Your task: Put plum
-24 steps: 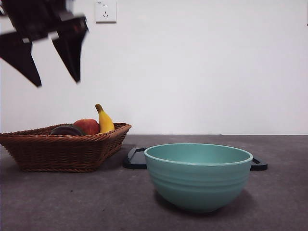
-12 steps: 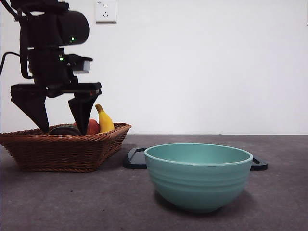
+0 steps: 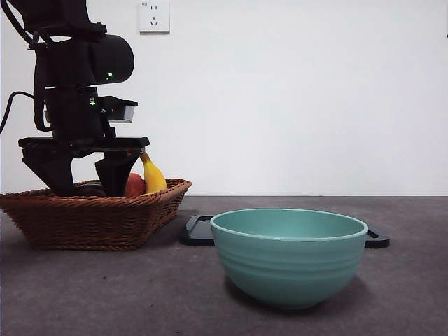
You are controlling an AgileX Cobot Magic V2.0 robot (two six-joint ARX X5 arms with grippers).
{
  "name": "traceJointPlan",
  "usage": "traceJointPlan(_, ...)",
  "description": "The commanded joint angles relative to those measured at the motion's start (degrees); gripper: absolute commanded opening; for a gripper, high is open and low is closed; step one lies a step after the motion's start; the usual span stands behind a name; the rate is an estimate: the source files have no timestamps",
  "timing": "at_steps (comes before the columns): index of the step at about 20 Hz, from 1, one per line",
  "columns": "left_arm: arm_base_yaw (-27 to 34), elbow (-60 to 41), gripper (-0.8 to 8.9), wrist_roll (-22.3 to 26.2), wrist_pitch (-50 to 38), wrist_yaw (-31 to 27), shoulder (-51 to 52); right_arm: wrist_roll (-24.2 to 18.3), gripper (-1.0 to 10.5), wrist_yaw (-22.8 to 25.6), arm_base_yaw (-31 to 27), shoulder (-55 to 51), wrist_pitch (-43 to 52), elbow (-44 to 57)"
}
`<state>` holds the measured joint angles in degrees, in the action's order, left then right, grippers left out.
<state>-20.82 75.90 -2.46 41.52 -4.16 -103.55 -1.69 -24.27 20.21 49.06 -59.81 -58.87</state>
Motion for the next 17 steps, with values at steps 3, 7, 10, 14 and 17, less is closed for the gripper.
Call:
traceJointPlan(3, -0.3, 1.4, 2.79, -0.2, 1.1, 0.0, -0.9, -0.2, 4.0, 0.3, 0.2, 0.3, 0.3, -0.9)
traceJointPlan(7, -0.4, 1.4, 2.79, -0.2, 1.4, 0.3, 3.4, -0.2, 4.0, 0.2, 0.3, 0.3, 0.3, -0.9)
traceJointPlan(10, -1.1, 1.4, 2.79, -1.0, 1.6, 4.5, 9.2, -0.3, 4.0, 0.2, 0.2, 0.3, 0.3, -0.9)
traceJointPlan(14, -5.0, 1.4, 2.79, -1.3, 2.3, 13.8, 16.4, -0.3, 4.0, 0.3, 0.2, 0.3, 0.7, -0.9)
traceJointPlan(17, -10.7, 1.4, 2.79, -1.3, 2.2, 19.5, 18.5, -0.2, 4.0, 0.3, 0.2, 0.3, 0.7, -0.9)
